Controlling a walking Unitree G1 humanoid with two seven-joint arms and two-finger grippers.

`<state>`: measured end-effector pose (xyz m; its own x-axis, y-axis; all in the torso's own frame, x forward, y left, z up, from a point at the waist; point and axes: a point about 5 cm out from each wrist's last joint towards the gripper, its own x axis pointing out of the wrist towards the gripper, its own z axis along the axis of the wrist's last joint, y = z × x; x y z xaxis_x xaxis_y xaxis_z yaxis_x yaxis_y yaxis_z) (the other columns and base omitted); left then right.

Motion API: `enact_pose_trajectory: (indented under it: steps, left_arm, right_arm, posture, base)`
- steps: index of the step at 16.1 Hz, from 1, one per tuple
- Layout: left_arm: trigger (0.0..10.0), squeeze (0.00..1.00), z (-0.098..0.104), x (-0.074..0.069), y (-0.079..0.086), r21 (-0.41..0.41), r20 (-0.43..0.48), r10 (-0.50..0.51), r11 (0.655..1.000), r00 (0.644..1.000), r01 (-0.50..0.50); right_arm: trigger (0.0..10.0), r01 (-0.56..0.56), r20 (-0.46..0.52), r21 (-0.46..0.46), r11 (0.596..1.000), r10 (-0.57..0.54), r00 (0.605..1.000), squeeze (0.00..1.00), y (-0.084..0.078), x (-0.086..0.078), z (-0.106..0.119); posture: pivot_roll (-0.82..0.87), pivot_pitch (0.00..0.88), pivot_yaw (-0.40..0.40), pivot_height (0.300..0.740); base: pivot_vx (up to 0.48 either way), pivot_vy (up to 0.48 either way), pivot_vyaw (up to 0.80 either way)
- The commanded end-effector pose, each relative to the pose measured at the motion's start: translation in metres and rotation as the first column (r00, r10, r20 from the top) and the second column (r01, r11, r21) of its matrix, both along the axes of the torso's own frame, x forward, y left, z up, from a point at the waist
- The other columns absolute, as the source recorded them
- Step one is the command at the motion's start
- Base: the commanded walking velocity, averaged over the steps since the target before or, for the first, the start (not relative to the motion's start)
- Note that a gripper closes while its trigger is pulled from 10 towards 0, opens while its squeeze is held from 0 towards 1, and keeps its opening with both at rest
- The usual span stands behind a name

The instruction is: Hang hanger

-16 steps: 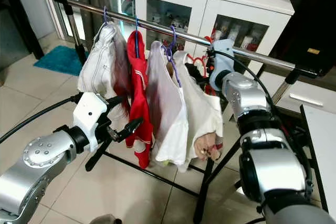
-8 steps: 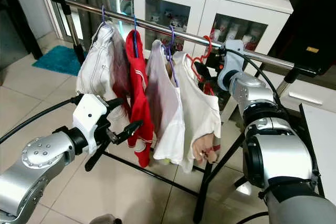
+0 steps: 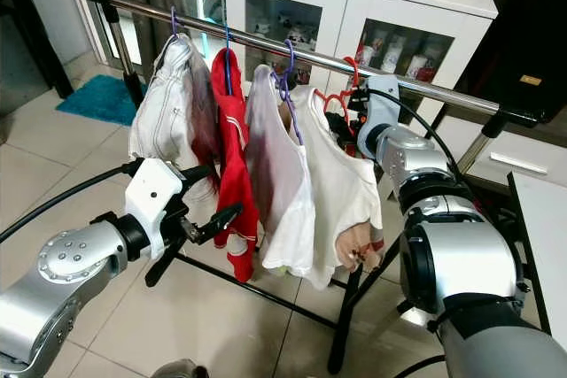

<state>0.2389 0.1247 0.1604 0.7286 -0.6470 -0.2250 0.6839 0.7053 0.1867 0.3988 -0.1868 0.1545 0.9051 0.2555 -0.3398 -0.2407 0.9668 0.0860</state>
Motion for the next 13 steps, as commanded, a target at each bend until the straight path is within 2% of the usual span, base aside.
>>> enact_pose_trajectory:
  steps: [1, 13]
  left_arm:
    - [10.0, 0.00, 0.0001, -0.0017, -0.0011, 0.009, -0.001, -0.010, 1.000, 1.000, 0.010]
    - [10.0, 0.00, -0.0001, 0.0011, -0.0031, 0.008, 0.009, -0.005, 1.000, 1.000, 0.005]
  right_arm:
    - [0.0, 0.002, 0.012, -0.015, 1.000, -0.001, 1.000, 0.00, 0.0010, 0.0017, 0.0035]
    - [0.0, 0.013, 0.014, -0.011, 1.000, -0.013, 1.000, 0.00, 0.0035, 0.0034, 0.0061]
  posture:
    - [0.03, 0.012, -0.065, 0.740]
    - [0.03, 0.001, -0.073, 0.740]
  base:
    - [0.000, 0.000, 0.00]
    - [0.000, 0.000, 0.00]
